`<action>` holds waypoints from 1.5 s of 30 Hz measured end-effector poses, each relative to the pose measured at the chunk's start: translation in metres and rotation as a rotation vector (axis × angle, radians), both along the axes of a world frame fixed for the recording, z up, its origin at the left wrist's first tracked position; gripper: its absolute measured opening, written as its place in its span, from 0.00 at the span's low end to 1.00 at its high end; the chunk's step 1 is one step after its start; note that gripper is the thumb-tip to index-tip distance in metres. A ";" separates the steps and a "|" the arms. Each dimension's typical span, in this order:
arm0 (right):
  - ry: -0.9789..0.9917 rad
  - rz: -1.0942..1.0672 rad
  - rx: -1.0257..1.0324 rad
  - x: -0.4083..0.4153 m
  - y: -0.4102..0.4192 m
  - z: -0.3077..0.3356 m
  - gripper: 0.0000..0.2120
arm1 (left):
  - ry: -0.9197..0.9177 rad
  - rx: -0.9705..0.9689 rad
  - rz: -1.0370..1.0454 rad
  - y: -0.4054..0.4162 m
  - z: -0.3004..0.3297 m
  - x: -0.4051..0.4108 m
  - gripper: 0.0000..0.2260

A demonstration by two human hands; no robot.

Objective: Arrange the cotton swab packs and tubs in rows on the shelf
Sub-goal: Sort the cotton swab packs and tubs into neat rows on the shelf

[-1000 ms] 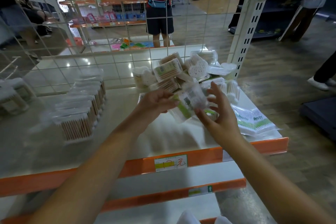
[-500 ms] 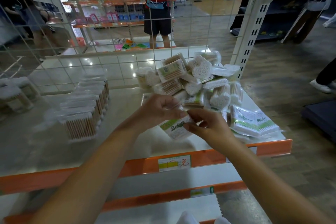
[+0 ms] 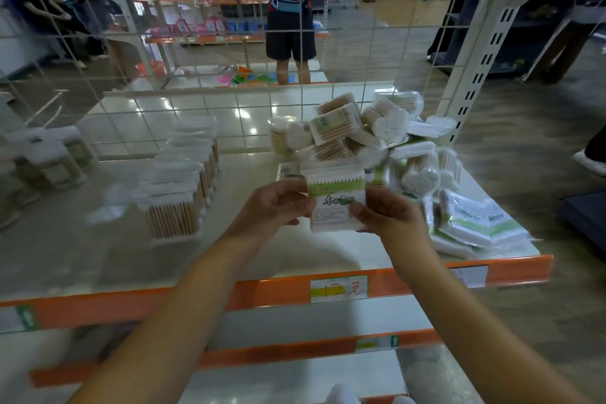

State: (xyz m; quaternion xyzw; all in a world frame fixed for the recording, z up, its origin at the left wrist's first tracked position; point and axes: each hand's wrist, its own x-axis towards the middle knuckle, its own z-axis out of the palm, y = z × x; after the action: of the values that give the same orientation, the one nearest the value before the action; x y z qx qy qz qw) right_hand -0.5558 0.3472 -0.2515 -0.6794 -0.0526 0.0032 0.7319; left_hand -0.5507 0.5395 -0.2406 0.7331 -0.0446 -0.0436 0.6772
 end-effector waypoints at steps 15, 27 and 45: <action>-0.410 -0.215 -0.467 -0.021 0.077 0.014 0.12 | -0.104 0.050 0.222 0.043 -0.001 -0.030 0.08; -0.289 -0.079 -0.369 -0.041 0.152 0.052 0.18 | -0.454 0.452 0.287 0.087 0.014 -0.057 0.12; -0.362 0.027 -0.408 -0.025 0.200 0.044 0.22 | -0.451 0.727 0.066 0.180 0.013 -0.065 0.09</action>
State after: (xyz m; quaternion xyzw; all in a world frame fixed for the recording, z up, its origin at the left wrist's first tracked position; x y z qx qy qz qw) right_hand -0.5807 0.5469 -0.2071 -0.8016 -0.1900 -0.0980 0.5583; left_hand -0.6162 0.7196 -0.2279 0.9162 -0.1501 0.1267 0.3492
